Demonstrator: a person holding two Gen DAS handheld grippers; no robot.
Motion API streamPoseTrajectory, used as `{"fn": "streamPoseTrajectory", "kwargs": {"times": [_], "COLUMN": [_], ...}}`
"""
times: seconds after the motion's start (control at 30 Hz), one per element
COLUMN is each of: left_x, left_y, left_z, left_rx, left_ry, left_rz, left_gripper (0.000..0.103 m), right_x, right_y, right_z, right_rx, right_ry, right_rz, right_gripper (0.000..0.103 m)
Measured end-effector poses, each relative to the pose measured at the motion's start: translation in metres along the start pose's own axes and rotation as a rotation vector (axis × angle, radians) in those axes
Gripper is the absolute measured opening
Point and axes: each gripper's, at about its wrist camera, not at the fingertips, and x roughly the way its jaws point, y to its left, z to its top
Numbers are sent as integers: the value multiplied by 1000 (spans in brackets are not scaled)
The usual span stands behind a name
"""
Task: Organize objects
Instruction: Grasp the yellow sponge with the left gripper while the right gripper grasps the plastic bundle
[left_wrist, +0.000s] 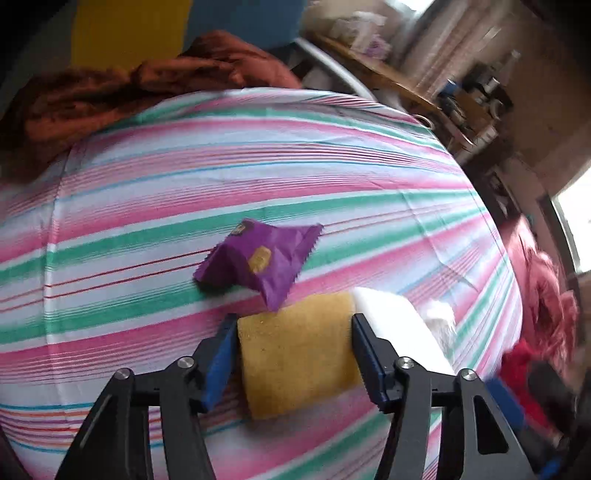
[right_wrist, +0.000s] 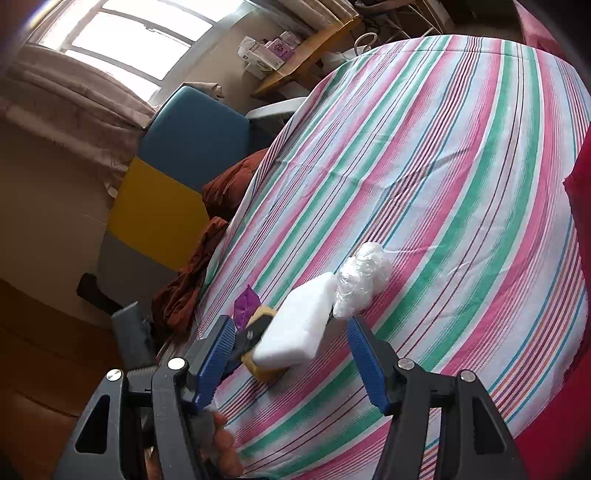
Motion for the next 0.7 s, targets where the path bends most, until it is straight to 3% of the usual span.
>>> {"fn": "streamPoseTrajectory", "kwargs": {"times": [0.23, 0.43, 0.7], "left_x": [-41, -73, -67], "left_y": [17, 43, 47], "left_z": [-53, -97, -99], "left_rx": [150, 167, 151], "left_ry": [-25, -52, -67], "left_rz": [51, 87, 89], "left_gripper": [56, 56, 56], "right_x": [3, 16, 39], "right_y": [-1, 4, 0], "right_z": [0, -1, 14], "right_rx": [-1, -55, -72], "right_ry": [16, 63, 88], "right_rz": [-42, -147, -337], "right_gripper": [64, 64, 64]}}
